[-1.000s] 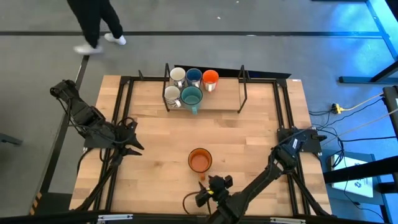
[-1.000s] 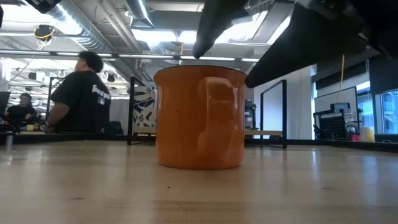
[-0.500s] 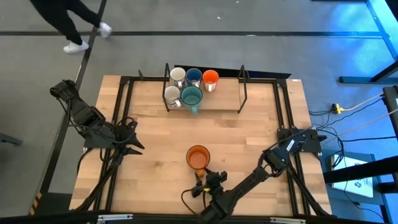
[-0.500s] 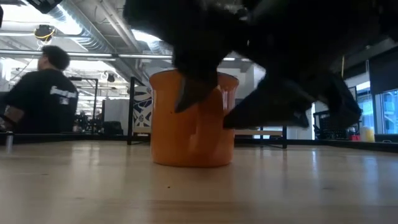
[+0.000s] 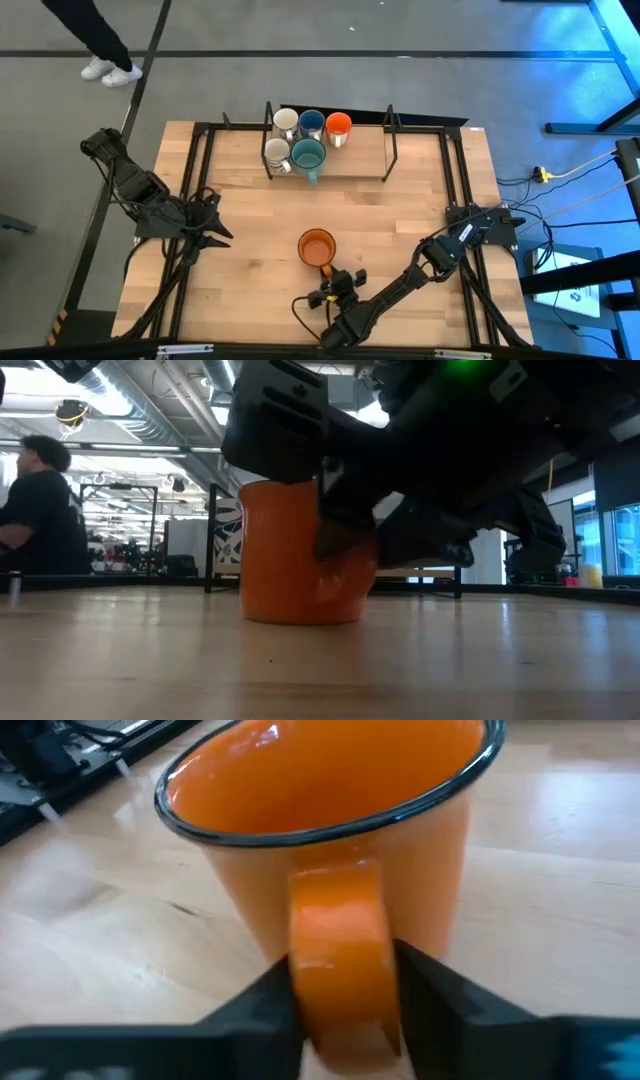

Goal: Place coffee mugs
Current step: Put the orange mug on the shelf, then return to Home Position

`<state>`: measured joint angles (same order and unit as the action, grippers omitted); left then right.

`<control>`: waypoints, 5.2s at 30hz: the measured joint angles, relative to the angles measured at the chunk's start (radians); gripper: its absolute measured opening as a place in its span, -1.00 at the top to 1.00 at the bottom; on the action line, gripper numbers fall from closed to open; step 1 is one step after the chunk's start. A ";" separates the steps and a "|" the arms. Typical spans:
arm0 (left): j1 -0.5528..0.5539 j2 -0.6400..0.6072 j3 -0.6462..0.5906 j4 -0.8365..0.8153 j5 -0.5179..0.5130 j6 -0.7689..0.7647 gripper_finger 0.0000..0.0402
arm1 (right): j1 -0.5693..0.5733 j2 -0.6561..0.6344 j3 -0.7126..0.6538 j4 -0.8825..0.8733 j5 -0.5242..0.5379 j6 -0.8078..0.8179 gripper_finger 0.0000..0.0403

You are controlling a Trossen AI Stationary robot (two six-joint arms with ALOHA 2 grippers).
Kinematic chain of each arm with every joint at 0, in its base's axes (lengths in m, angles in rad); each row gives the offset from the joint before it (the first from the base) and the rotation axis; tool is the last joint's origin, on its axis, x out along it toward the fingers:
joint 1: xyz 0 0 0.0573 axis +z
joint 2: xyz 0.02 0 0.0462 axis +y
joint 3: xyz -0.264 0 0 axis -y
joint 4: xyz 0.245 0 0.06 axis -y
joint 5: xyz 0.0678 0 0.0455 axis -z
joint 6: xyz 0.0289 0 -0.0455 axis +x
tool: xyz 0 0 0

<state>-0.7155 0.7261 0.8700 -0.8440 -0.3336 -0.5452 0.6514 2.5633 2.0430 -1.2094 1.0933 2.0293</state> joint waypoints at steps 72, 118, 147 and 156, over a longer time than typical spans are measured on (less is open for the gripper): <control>0.000 0.000 0.000 0.000 -0.053 -0.020 0.47 | -0.397 -0.513 -0.568 0.041 0.067 -0.232 0.68; 0.000 0.000 0.000 0.000 -0.074 0.005 0.48 | -0.608 -0.513 -0.697 0.564 -0.034 -0.691 0.27; 0.000 0.000 0.000 0.001 -0.117 0.006 0.47 | -0.423 -0.532 -0.160 -0.103 -0.232 -0.749 -0.07; 0.046 0.007 0.000 0.047 -0.182 0.124 0.47 | -0.383 -0.757 -0.155 -0.315 -0.253 -0.890 0.12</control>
<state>-0.6694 0.7335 0.8700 -0.7971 -0.5152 -0.4210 0.2680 1.8060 1.8879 -1.5242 0.8400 1.1396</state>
